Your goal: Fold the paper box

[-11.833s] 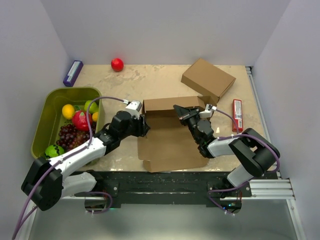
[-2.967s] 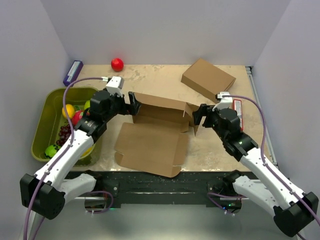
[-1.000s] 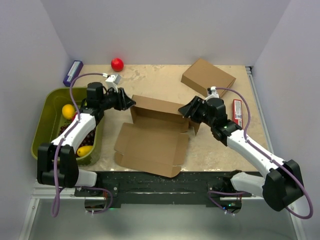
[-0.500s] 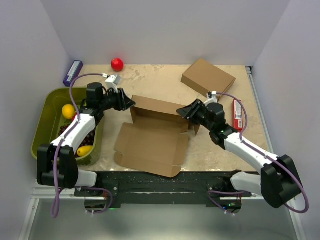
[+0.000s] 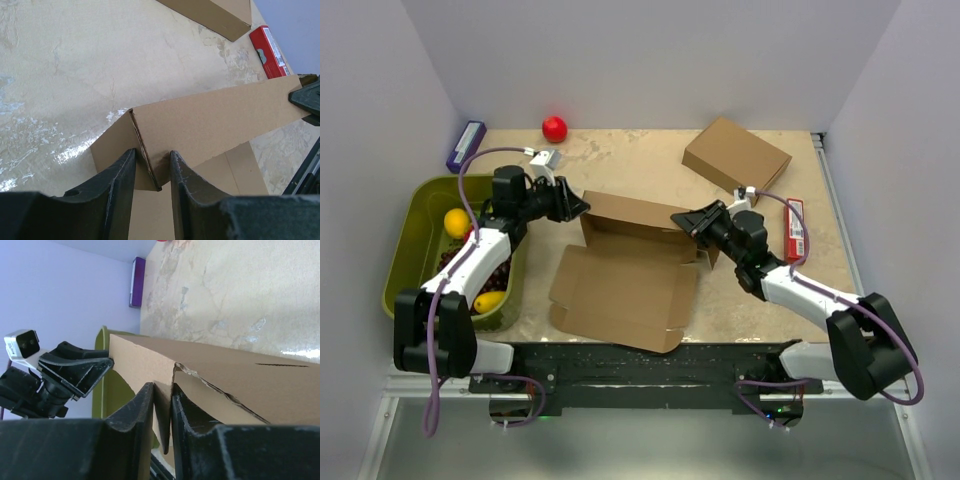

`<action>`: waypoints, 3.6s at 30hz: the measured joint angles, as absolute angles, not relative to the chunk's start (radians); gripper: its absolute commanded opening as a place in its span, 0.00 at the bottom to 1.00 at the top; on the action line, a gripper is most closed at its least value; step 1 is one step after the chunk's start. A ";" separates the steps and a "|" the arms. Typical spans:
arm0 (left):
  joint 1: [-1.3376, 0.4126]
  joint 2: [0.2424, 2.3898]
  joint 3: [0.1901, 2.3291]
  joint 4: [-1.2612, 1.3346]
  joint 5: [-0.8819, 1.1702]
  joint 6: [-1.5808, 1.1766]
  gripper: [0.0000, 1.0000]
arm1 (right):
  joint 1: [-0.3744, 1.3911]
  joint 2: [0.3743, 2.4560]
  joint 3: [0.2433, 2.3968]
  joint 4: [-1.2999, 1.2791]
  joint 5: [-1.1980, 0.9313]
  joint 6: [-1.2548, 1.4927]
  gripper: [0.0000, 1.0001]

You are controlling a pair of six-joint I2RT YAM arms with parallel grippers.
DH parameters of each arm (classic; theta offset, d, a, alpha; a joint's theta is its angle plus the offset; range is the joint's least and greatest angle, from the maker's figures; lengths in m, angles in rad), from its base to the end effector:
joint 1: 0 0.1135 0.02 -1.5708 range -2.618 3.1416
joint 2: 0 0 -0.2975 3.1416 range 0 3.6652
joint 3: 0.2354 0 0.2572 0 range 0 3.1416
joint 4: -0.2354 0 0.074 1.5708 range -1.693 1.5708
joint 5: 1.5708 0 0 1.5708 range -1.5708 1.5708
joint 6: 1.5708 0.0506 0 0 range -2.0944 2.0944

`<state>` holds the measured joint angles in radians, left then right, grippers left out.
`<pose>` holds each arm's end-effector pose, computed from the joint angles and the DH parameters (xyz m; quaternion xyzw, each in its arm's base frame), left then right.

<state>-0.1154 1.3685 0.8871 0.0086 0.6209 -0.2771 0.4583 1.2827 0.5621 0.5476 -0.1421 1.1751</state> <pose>0.3067 -0.0652 0.2899 0.0933 0.8225 -0.3525 0.4365 0.2526 0.1326 0.2574 0.2251 0.7311 0.5050 0.3998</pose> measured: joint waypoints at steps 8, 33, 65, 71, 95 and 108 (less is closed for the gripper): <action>-0.113 1.368 0.886 0.009 0.622 -0.277 0.36 | 0.458 1.282 0.548 0.570 -0.138 1.201 0.07; -0.113 1.367 0.870 0.043 0.622 -0.280 0.34 | 0.860 0.953 0.601 0.148 0.194 0.609 0.60; -0.113 1.362 0.870 0.041 0.604 -0.278 0.34 | 0.577 1.297 0.585 0.141 0.303 0.506 0.50; -0.113 1.362 0.870 0.042 0.602 -0.278 0.34 | 0.559 1.298 0.580 0.166 0.293 0.505 0.47; -0.113 1.363 0.870 0.043 0.607 -0.278 0.33 | 0.578 1.454 0.581 0.390 0.199 0.476 0.25; -0.113 1.365 0.870 0.044 0.614 -0.278 0.33 | 0.682 1.559 0.605 0.462 0.287 0.465 0.23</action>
<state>-0.1131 1.3651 0.8700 0.0444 0.6136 -0.2783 0.6815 1.5593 0.6048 0.4622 0.2874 0.4652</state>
